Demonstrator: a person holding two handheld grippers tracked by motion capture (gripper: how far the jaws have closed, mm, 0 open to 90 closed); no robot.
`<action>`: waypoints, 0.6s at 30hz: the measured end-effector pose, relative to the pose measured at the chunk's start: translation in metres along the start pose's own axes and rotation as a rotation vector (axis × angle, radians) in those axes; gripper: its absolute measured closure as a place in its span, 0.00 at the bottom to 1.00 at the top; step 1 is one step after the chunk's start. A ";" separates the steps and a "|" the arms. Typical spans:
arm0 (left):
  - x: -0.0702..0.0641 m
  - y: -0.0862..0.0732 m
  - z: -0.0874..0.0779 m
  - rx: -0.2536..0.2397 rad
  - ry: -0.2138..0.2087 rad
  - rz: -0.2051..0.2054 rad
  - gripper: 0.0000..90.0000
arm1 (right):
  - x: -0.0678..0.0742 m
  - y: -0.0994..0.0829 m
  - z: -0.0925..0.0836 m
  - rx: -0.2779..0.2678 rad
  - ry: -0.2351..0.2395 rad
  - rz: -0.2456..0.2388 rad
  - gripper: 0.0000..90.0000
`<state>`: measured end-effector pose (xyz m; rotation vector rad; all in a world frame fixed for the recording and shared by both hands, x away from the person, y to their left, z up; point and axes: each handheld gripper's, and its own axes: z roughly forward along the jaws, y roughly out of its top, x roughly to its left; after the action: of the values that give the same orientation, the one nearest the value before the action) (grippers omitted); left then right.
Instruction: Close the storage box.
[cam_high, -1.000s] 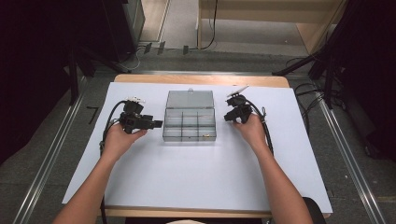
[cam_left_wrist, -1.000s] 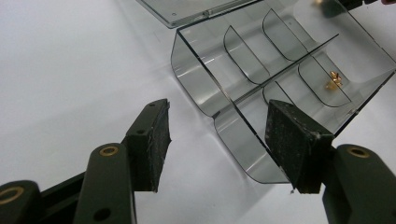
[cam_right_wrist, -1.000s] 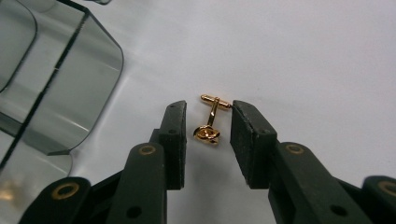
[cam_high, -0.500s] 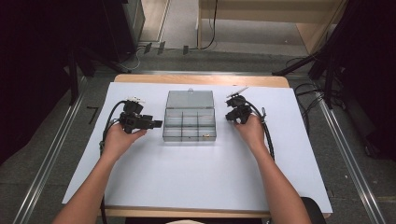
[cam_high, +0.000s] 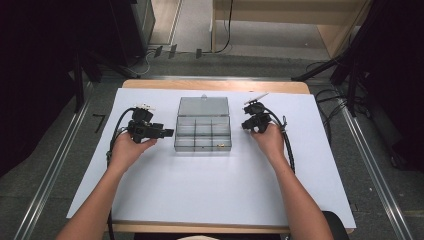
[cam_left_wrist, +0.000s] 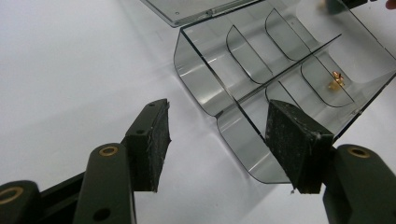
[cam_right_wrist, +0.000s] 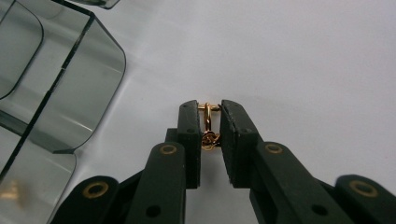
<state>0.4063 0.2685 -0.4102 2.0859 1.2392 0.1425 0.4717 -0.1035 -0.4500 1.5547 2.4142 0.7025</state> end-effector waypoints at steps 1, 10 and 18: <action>0.000 0.000 0.000 0.000 0.000 0.000 0.46 | 0.000 0.000 0.000 0.000 0.000 0.000 0.89; -0.001 0.000 0.000 0.003 -0.003 -0.003 0.45 | 0.002 -0.002 -0.011 -0.020 0.020 -0.004 0.89; 0.000 0.001 0.001 0.004 -0.005 -0.006 0.44 | 0.009 -0.004 -0.019 -0.032 0.034 -0.027 0.89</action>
<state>0.4071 0.2676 -0.4101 2.0843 1.2434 0.1321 0.4567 -0.1019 -0.4347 1.5066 2.4313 0.7645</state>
